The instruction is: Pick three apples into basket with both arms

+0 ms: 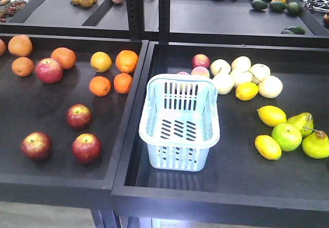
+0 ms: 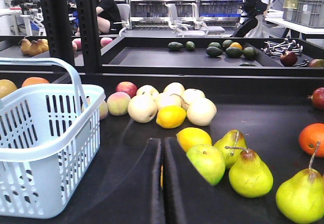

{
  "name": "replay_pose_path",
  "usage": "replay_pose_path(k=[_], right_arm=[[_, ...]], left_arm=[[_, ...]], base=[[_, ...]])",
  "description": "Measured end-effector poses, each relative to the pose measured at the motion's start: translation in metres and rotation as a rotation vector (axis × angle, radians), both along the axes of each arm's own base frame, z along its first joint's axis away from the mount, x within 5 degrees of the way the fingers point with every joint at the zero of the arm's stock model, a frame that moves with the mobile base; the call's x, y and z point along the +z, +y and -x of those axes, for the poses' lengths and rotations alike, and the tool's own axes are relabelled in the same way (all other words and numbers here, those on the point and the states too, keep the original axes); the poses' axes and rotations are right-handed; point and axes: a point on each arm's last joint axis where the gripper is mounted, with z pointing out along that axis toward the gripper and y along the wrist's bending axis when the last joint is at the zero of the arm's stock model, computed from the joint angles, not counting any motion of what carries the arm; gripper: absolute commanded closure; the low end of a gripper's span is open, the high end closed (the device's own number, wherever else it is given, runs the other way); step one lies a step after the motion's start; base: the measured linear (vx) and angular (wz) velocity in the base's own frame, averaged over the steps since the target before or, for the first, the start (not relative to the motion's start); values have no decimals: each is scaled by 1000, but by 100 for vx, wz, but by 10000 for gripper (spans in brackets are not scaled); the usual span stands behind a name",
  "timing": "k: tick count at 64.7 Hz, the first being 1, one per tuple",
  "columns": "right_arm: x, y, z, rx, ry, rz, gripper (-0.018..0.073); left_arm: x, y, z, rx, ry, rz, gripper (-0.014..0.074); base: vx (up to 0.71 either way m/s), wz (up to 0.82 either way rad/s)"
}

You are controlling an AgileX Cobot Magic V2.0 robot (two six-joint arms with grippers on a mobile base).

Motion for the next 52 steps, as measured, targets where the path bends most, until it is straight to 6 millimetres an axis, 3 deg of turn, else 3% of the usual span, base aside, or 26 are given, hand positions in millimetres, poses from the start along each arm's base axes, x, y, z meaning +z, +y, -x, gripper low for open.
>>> replay_pose_path(k=[52], right_arm=[[0,0,0,0,0,0,567]], left_arm=[[0,0,0,0,0,0,603]], base=[[8,-10]])
